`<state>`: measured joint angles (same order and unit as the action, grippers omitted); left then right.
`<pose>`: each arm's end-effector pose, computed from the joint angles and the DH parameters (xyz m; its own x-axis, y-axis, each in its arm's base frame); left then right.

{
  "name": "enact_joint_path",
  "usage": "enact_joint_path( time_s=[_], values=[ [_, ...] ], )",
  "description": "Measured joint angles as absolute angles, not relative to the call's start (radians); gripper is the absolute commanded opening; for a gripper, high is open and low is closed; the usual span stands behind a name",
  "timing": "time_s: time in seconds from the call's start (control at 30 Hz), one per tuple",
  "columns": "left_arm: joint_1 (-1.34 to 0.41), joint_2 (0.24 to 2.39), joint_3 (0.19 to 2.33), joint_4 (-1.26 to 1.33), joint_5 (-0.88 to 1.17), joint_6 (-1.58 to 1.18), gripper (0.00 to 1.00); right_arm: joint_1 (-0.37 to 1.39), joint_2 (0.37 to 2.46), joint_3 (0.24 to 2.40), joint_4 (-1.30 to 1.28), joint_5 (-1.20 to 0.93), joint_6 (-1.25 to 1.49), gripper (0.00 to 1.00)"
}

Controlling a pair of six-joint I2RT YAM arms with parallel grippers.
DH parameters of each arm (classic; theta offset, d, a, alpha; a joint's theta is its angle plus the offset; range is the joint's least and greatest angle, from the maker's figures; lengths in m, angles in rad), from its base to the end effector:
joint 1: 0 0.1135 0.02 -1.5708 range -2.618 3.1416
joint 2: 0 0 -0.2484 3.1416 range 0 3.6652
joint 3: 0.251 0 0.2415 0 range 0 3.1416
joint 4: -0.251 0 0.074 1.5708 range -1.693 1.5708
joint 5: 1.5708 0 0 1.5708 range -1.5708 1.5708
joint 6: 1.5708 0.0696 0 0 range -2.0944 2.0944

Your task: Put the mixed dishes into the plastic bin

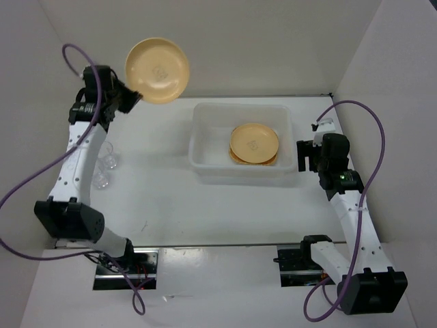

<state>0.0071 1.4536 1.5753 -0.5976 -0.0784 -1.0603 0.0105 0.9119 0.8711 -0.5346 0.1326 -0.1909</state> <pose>0.3433 0.0079 0.3824 -0.1569 -0.8710 -0.4656 -0.4372 0.4840 -0.7580 0.2242 -0.0069 0.2825 -0.5533 -0.1939 -0.8101 -0.0046 0.9732 -0.2298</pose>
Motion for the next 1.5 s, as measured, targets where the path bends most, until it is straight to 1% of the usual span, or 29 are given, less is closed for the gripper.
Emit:
enact_joint_path(
  time_s=[0.1, 0.17, 0.27, 0.37, 0.53, 0.6, 0.7, 1.03, 1.3, 1.33, 1.37, 1.4, 1.5],
  values=[
    [-0.056, 1.594, 1.782, -0.553, 0.027, -0.941, 0.0, 0.01, 0.911, 0.868, -0.522, 0.153, -0.187, 0.94],
    [-0.117, 1.681, 1.847, -0.521, 0.073, -0.883, 0.0, 0.008, 0.91, 0.863, -0.511, 0.167, -0.184, 0.94],
    [-0.216, 1.806, 1.912, -0.553, 0.138, -0.811, 0.0, -0.001, 0.909, 0.854, -0.508, 0.186, -0.181, 0.94],
    [-0.302, 1.965, 2.057, -0.655, 0.204, -0.731, 0.0, -0.01, 0.908, 0.85, -0.505, 0.198, -0.18, 0.94],
    [-0.431, 2.275, 2.482, -0.844, 0.217, -0.609, 0.0, -0.019, 0.902, 0.849, -0.5, 0.204, -0.18, 0.94],
    [-0.471, 2.361, 2.611, -0.91, 0.215, -0.584, 0.0, -0.02, 0.899, 0.846, -0.497, 0.204, -0.179, 0.94],
    [-0.511, 2.456, 2.751, -0.994, 0.215, -0.572, 0.0, -0.026, 0.895, 0.842, -0.495, 0.204, -0.179, 0.94],
    [-0.509, 2.7, 3.021, -1.197, 0.19, -0.575, 0.0, -0.047, 0.883, 0.842, -0.494, 0.202, -0.18, 0.94],
    [-0.53, 2.819, 3.073, -1.267, 0.178, -0.577, 0.0, -0.049, 0.882, 0.842, -0.493, 0.202, -0.18, 0.94],
    [-0.533, 2.823, 3.078, -1.271, 0.178, -0.577, 0.02, -0.049, 0.882, 0.842, -0.493, 0.202, -0.18, 0.94],
    [-0.533, 2.825, 3.081, -1.274, 0.176, -0.578, 0.07, -0.049, 0.882, 0.842, -0.493, 0.202, -0.18, 0.94],
    [-0.534, 2.827, 3.084, -1.274, 0.175, -0.578, 0.22, -0.049, 0.882, 0.842, -0.493, 0.201, -0.18, 0.94],
    [-0.538, 2.827, 3.088, -1.274, 0.168, -0.579, 0.44, -0.049, 0.882, 0.842, -0.493, 0.198, -0.18, 0.94]
  ],
)
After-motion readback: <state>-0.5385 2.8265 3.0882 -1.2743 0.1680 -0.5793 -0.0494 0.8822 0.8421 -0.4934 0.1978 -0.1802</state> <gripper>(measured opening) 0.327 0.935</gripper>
